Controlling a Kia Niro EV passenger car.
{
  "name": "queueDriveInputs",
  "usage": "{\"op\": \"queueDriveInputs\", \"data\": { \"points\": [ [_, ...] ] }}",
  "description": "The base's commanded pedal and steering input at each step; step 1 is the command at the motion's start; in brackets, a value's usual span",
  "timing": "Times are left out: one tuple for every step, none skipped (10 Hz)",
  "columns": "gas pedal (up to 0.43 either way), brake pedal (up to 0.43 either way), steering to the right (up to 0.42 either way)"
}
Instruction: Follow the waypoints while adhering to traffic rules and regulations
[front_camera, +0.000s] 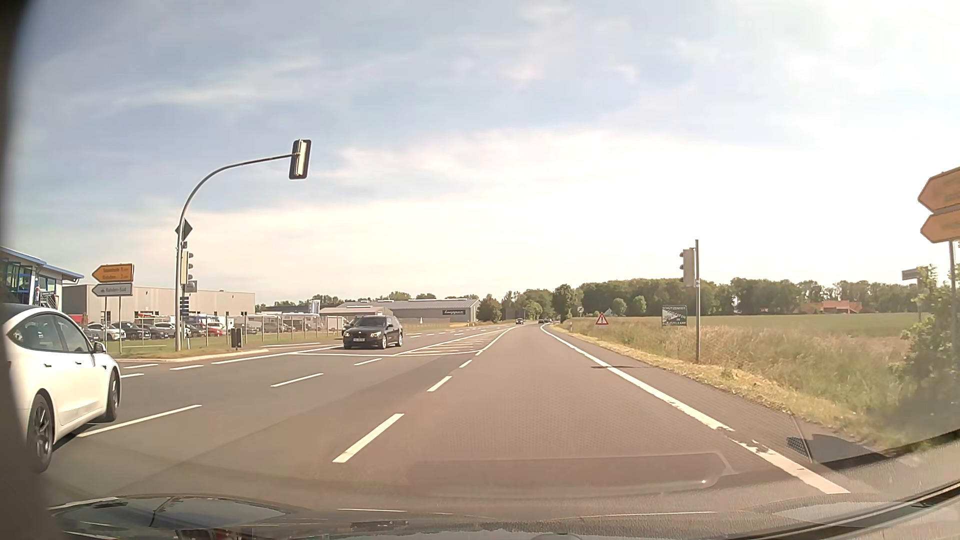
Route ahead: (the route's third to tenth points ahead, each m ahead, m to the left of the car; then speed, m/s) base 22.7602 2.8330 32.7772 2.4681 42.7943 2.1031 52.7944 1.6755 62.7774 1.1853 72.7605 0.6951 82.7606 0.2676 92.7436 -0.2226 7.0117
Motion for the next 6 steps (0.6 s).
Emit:
{"op": "queueDriveInputs", "data": {
  "points": [
    [0.319,0.000,0.000],
    [0.319,0.000,0.000],
    [0.319,0.000,0.000],
    [0.319,0.000,0.000],
    [0.319,0.000,0.000],
    [0.319,0.000,0.000]
  ]
}}
